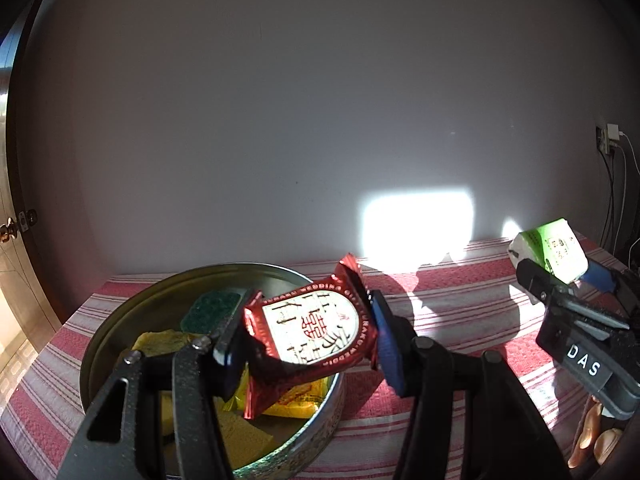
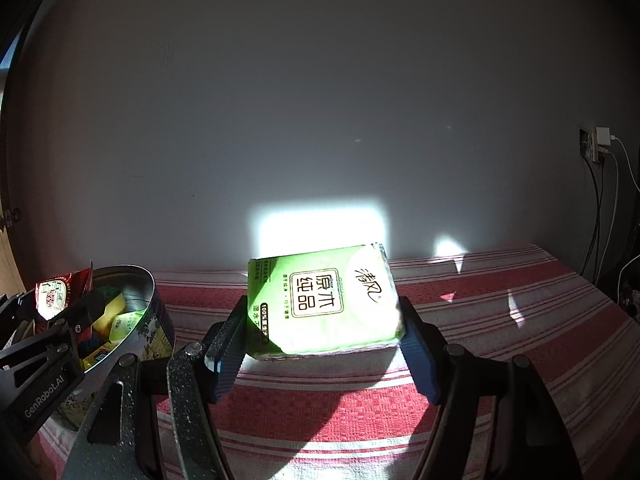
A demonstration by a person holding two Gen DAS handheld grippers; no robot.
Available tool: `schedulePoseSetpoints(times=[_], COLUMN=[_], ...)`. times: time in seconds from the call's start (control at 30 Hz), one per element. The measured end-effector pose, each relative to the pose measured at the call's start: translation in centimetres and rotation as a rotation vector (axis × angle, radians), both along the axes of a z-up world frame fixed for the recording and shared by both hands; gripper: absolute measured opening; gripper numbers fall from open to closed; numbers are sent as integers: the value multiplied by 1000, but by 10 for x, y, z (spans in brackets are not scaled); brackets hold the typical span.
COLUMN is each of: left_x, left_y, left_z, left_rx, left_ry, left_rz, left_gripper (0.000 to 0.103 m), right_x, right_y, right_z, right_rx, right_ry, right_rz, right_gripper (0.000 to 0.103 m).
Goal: Organize objects
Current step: 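Carry the red snack packet and green tissue pack over the tin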
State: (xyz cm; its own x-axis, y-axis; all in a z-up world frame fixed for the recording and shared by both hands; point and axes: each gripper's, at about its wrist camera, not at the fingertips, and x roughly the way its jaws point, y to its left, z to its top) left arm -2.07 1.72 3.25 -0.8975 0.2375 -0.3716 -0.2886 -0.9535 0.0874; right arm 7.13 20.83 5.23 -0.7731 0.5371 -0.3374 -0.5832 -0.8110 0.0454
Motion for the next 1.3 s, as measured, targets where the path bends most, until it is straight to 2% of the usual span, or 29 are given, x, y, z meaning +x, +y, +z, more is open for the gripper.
schedulePoseSetpoints(times=[0.43, 1.03, 1.3], left_x=[-27, -62, -79], left_y=[-59, -130, -150], left_z=[8, 4, -4], left_rx=[46, 69, 48], left_ry=[0, -63, -111], left_rz=[123, 295, 348], left_gripper=[54, 54, 54], right_x=[-47, -115, -150], right_y=[-50, -91, -111], right_z=[20, 26, 13], right_rx=[10, -21, -1], right_ry=[41, 9, -56], right_rz=[141, 249, 274], right_gripper=[71, 71, 71])
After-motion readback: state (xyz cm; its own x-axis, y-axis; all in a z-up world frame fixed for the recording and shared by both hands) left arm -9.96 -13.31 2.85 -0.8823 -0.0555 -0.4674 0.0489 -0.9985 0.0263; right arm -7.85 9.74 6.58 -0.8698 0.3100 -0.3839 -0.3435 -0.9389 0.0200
